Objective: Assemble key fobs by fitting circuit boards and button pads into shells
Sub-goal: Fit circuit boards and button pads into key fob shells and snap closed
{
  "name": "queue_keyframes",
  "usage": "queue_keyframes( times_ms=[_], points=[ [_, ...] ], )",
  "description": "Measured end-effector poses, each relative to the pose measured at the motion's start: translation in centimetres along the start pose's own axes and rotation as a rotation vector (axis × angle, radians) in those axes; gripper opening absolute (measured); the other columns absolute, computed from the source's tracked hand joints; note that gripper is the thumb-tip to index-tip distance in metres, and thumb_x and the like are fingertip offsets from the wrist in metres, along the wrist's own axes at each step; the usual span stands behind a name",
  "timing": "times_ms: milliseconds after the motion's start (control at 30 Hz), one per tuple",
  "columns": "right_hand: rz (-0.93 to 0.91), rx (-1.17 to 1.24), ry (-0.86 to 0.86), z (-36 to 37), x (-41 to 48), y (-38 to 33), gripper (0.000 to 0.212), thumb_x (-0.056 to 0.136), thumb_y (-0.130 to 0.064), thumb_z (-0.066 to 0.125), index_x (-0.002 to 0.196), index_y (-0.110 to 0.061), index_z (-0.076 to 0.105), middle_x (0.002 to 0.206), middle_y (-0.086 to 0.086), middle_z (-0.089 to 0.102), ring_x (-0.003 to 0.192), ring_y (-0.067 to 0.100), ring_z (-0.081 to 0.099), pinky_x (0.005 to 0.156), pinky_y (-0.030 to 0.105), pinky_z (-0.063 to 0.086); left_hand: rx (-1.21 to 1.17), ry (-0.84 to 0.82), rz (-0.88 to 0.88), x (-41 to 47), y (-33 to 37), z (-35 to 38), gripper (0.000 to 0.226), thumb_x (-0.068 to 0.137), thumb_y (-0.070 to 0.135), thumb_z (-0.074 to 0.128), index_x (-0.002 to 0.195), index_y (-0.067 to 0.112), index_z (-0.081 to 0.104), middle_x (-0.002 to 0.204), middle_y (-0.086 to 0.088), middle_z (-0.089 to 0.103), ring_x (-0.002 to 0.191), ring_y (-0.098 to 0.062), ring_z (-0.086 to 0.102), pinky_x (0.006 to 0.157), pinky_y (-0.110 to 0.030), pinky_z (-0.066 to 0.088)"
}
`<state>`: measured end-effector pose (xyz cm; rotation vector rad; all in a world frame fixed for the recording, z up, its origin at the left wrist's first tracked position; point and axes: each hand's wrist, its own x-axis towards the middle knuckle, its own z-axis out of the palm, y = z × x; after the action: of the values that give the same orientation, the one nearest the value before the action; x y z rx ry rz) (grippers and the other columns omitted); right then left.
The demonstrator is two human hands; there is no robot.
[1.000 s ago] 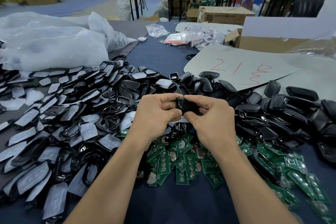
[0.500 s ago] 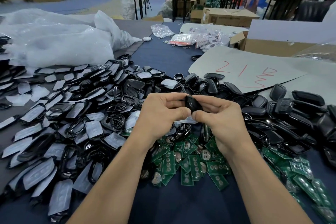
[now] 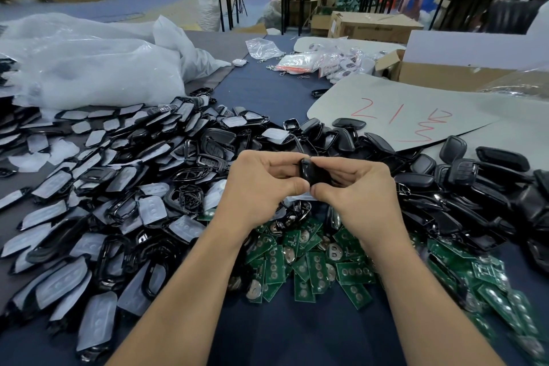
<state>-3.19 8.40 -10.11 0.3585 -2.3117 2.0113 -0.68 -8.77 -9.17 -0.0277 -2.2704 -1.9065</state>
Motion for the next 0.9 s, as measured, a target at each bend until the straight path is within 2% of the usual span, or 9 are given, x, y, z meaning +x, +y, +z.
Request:
queue_keyframes(
  times_ms=[133,200,267,367,433,500,567,733,900],
  points=[
    [-0.054,-0.126,0.055,0.5,-0.5,-0.6,0.045,0.072,0.000,0.083,0.098,-0.037,0.081,0.084,-0.024,0.077,0.080,-0.004,0.074,0.070,0.009,0.055,0.001,0.005,-0.011,-0.1,-0.1,0.0,0.043,0.076,-0.007,0.082,0.105,0.025,0.083,0.091,-0.001,0.082,0.090,-0.020,0.080,0.089,-0.039,0.062],
    [-0.083,-0.182,0.083,0.7,-0.7,-0.8,0.048,0.074,-0.005,0.082,0.097,-0.046,0.078,0.083,-0.030,0.075,0.079,-0.006,0.072,0.067,0.005,0.051,-0.053,0.023,-0.021,-0.2,0.1,0.4,0.032,0.079,-0.001,0.082,0.099,0.025,0.085,0.089,-0.003,0.082,0.086,-0.021,0.080,0.080,-0.035,0.064],
    [-0.139,-0.256,0.072,0.8,-0.9,-0.8,0.055,0.076,-0.005,0.079,0.103,-0.053,0.073,0.089,-0.034,0.073,0.084,-0.007,0.071,0.072,0.004,0.050,-0.117,0.087,-0.047,-0.3,0.4,1.0,0.023,0.085,0.005,0.082,0.087,0.027,0.086,0.084,-0.004,0.081,0.079,-0.021,0.080,0.070,-0.027,0.063],
    [-0.200,-0.349,0.063,1.2,-1.0,-0.5,0.049,0.075,-0.007,0.079,0.108,-0.044,0.078,0.087,-0.027,0.076,0.078,-0.008,0.069,0.070,0.007,0.051,-0.146,0.192,-0.093,-0.1,0.3,1.5,0.027,0.088,0.003,0.078,0.074,0.026,0.085,0.077,-0.007,0.080,0.072,-0.021,0.079,0.062,-0.025,0.061],
    [-0.136,-0.259,0.071,1.1,-0.7,-0.4,0.039,0.075,-0.013,0.080,0.102,-0.040,0.081,0.082,-0.024,0.076,0.070,-0.004,0.069,0.064,0.010,0.051,-0.145,0.218,-0.109,-0.1,0.3,1.5,0.032,0.087,0.000,0.078,0.070,0.026,0.084,0.075,-0.007,0.079,0.069,-0.021,0.077,0.060,-0.025,0.061],
    [-0.007,-0.020,0.049,0.6,-0.2,-0.4,0.027,0.080,-0.013,0.078,0.096,-0.033,0.084,0.087,-0.013,0.080,0.083,0.008,0.076,0.075,0.025,0.060,-0.167,0.211,-0.108,-0.1,0.4,1.4,0.031,0.086,-0.002,0.079,0.069,0.024,0.083,0.073,-0.007,0.079,0.067,-0.020,0.077,0.060,-0.026,0.061],
    [0.095,0.127,-0.014,0.2,0.0,-0.5,0.022,0.087,-0.005,0.076,0.091,-0.025,0.085,0.089,0.001,0.081,0.089,0.022,0.078,0.077,0.033,0.063,-0.164,0.196,-0.089,0.0,0.6,1.3,0.027,0.086,-0.002,0.079,0.073,0.022,0.083,0.074,-0.006,0.079,0.067,-0.018,0.077,0.061,-0.026,0.062],
    [0.143,0.247,-0.014,-0.2,0.0,-0.9,0.027,0.086,0.003,0.076,0.078,-0.021,0.085,0.083,0.012,0.080,0.079,0.025,0.078,0.066,0.030,0.061,-0.109,0.164,-0.055,-0.2,0.5,1.5,0.023,0.088,0.009,0.081,0.080,0.030,0.083,0.080,0.000,0.081,0.075,-0.015,0.078,0.066,-0.023,0.061],
    [0.130,0.244,-0.056,0.0,-0.1,-0.9,0.026,0.088,0.003,0.075,0.083,-0.021,0.085,0.089,0.010,0.081,0.088,0.027,0.078,0.076,0.033,0.064,-0.095,0.164,-0.039,-0.1,0.4,1.4,0.023,0.087,0.004,0.081,0.081,0.026,0.082,0.080,-0.002,0.081,0.076,-0.019,0.079,0.071,-0.027,0.063]
  ],
)
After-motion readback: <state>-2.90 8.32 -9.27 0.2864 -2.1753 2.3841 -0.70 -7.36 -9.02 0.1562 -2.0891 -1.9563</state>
